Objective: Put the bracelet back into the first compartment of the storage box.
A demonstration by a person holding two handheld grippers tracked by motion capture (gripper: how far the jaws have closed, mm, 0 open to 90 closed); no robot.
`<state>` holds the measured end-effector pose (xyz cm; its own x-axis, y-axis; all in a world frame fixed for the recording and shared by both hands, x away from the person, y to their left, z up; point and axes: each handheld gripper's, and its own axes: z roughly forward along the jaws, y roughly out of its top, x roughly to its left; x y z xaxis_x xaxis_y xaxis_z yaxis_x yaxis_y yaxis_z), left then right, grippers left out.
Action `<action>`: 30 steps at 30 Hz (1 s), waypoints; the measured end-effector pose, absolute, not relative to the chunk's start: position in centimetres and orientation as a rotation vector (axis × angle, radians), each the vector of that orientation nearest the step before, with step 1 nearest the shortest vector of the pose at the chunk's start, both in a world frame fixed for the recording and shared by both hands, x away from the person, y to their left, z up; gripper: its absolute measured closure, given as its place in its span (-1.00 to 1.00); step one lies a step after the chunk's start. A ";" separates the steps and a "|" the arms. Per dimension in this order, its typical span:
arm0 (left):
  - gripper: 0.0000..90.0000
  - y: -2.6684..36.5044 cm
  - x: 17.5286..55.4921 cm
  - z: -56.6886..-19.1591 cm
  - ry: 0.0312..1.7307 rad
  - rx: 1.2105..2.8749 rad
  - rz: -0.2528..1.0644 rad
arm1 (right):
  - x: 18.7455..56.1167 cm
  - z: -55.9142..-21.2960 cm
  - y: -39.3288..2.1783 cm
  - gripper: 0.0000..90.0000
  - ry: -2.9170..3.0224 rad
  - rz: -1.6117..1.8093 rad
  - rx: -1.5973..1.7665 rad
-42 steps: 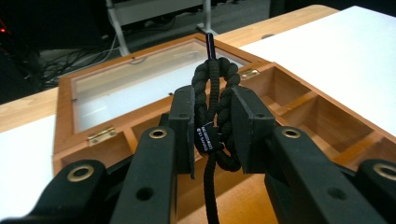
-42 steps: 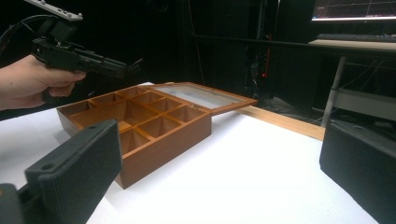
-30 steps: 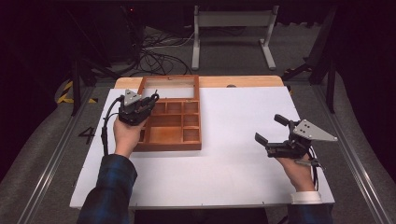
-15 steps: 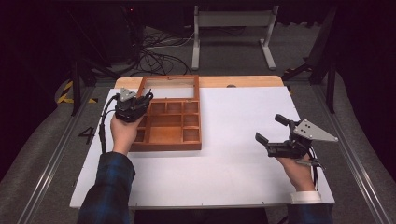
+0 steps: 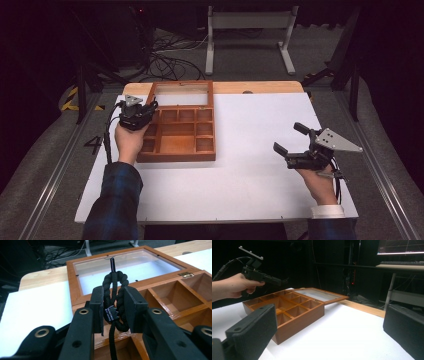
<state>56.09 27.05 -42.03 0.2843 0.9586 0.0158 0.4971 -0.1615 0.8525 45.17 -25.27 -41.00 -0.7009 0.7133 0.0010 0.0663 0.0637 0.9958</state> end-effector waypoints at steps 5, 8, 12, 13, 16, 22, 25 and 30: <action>0.55 27.2 56.3 -42.3 1.335 1.809 0.751 | 45.2 -41.0 -25.2 -1.00 1.845 1.682 0.773; 0.55 27.2 56.3 -42.4 1.335 1.827 0.763 | 45.2 -41.0 -25.2 -1.00 1.844 1.686 0.771; 0.55 27.4 56.4 -42.5 1.355 1.828 0.766 | 45.1 -41.0 -25.3 -1.00 1.841 1.685 0.768; 0.55 27.5 56.5 -42.6 1.359 1.835 0.768 | 45.1 -41.0 -25.3 -1.00 1.840 1.685 0.770; 0.55 27.5 56.6 -42.8 1.369 1.849 0.764 | 45.1 -40.9 -25.3 -1.00 1.835 1.684 0.767; 0.53 27.4 56.7 -42.9 1.375 1.855 0.770 | 45.1 -40.9 -25.2 -1.00 1.839 1.683 0.772; 0.52 27.4 56.8 -43.1 1.388 1.866 0.761 | 45.1 -40.9 -25.3 -1.00 1.837 1.685 0.769; 0.47 27.5 56.8 -43.1 1.395 1.871 0.756 | 45.1 -40.9 -25.4 -1.00 1.832 1.677 0.773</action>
<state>56.81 27.45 -43.13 0.2584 0.9645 0.0554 0.5727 -0.1991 0.7952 45.10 -25.42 -40.88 -0.6934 0.7205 -0.0065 0.0571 0.0639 0.9963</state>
